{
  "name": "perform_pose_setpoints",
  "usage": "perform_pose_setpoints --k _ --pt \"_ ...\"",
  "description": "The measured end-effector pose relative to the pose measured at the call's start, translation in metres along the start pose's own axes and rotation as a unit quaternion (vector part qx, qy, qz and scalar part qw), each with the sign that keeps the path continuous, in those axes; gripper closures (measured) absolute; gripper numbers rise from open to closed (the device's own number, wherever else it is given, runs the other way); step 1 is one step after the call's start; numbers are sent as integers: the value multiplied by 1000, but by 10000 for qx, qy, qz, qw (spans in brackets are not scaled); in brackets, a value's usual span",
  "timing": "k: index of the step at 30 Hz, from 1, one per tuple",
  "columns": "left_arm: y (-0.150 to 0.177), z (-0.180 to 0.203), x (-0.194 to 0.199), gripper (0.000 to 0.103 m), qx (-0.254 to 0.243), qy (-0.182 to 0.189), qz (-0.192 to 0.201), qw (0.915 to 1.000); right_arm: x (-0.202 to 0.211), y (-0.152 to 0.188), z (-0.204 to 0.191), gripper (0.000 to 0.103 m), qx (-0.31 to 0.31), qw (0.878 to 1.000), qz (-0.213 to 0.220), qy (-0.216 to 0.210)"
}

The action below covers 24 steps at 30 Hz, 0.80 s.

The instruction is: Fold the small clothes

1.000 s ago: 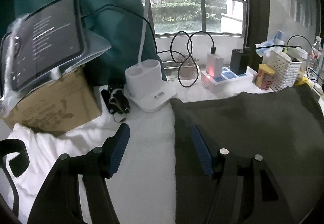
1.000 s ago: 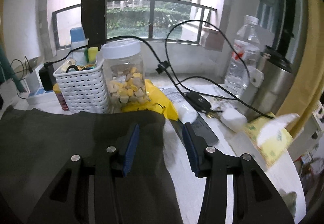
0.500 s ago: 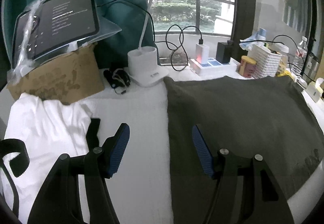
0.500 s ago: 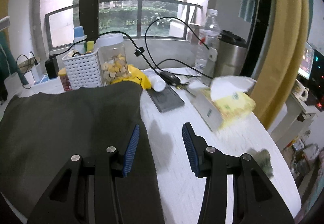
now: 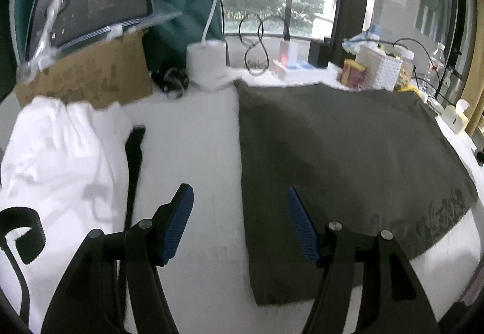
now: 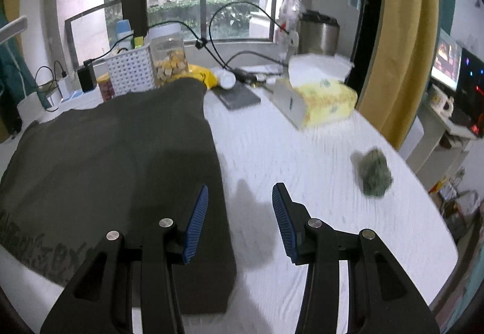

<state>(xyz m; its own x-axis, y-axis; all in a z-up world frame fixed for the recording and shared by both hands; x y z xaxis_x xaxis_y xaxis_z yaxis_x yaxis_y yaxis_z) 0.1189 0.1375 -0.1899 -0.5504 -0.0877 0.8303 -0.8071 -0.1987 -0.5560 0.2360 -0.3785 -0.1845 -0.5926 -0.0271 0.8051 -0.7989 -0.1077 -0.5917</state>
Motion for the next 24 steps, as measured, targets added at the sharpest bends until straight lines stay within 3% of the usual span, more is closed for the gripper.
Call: perform_pose_setpoints --k 5,7,9,12,16,19,22,24 --pt "22 2 -1 38 113 225 -158 9996 -5 28 2 56 -94 9995 -208 -197" --pt "30 3 -1 27 239 368 -208 9988 -6 37 0 56 -118 9990 -291 -319" --pt "36 4 -1 23 351 505 -231 9978 -7 43 1 56 -213 9985 -316 -397" --pt "46 6 -3 23 442 581 -369 9966 -7 51 3 56 -291 9977 -373 -489" --pt "51 15 -7 23 207 718 -482 9960 -10 59 -3 56 -331 9953 -500 -764" --pt "56 18 -16 23 109 630 -606 9961 -8 61 -10 45 -288 9952 -434 -825" --pt "58 21 -16 24 21 505 -524 9973 -7 64 -18 44 -235 9951 -424 -865" --pt "59 25 -16 32 -90 362 -496 9981 -5 67 -26 44 -95 9950 -412 -900"
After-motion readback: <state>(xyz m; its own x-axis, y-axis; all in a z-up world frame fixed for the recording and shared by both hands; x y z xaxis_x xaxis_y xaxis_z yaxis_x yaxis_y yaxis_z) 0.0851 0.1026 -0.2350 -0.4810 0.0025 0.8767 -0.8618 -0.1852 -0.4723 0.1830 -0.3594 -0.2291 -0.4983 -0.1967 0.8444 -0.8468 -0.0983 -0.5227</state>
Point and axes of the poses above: each gripper's, at about its wrist camera, not at the fingertips, and x roughly against the way its jaws point, z to its right, y to its underside, the point moved 7 cm from there along -x, roughly the way its jaws point, and after that the axes turned 11 degrees about -z, right-handed, at the moved point
